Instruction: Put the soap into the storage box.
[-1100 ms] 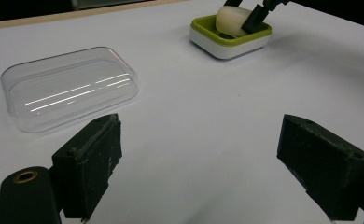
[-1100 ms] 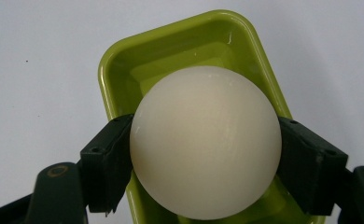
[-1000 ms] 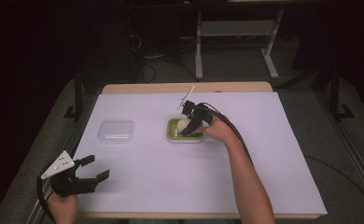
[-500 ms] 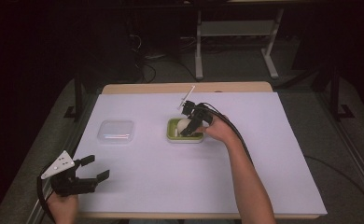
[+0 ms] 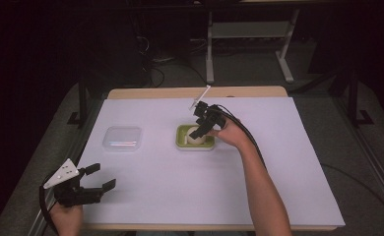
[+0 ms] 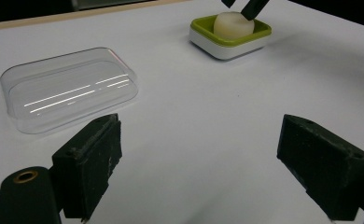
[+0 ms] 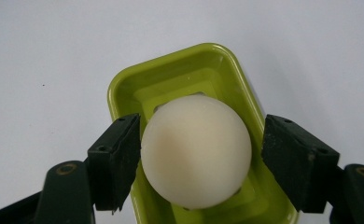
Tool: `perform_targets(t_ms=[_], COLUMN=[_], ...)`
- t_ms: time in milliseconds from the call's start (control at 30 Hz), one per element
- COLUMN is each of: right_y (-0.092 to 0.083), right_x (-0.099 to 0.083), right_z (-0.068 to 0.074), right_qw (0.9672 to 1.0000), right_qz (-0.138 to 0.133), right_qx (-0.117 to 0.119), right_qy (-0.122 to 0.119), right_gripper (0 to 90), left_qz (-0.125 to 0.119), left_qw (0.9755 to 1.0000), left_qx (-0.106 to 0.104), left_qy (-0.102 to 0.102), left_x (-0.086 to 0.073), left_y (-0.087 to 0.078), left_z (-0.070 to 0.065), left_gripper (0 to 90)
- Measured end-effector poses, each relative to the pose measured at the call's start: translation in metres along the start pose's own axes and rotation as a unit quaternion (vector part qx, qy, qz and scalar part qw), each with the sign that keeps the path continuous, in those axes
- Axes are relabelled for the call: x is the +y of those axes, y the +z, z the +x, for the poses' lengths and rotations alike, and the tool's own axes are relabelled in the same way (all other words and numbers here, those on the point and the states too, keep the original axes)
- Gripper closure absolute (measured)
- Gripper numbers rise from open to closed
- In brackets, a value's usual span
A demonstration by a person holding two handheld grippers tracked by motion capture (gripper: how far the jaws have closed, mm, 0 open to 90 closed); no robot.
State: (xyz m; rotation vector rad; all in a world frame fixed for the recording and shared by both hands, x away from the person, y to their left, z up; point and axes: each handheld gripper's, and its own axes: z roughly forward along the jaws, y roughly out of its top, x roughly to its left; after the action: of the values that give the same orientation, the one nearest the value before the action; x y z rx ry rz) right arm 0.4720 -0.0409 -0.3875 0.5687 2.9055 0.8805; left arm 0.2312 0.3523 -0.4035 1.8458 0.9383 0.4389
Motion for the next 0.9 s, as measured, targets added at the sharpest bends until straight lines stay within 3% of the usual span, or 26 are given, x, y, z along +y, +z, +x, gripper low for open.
perform_targets(t_ms=[200, 333, 900], right_y=[-0.004, -0.005, -0.018], right_x=[-0.006, -0.008, -0.015], right_z=[-0.004, -0.003, 0.007], right_qw=[0.9997, 0.9993, 0.9982], right_qz=[0.01, 0.015, 0.022], right_qx=[0.009, 0.025, 0.045], right_qy=[0.019, 0.023, 0.032], right_gripper=[25.7, 24.8, 22.3], left_qz=[0.001, 0.003, 0.008], left_qw=[1.0, 1.0, 1.0], left_qx=[0.0, -0.001, 0.001], left_qy=[0.002, 0.0, 0.005], left_x=[0.0, 0.0, 0.0], left_y=[0.001, 0.002, 0.005], left_z=[0.0, -0.001, -0.003], left_gripper=[13.2, 13.2, 13.3])
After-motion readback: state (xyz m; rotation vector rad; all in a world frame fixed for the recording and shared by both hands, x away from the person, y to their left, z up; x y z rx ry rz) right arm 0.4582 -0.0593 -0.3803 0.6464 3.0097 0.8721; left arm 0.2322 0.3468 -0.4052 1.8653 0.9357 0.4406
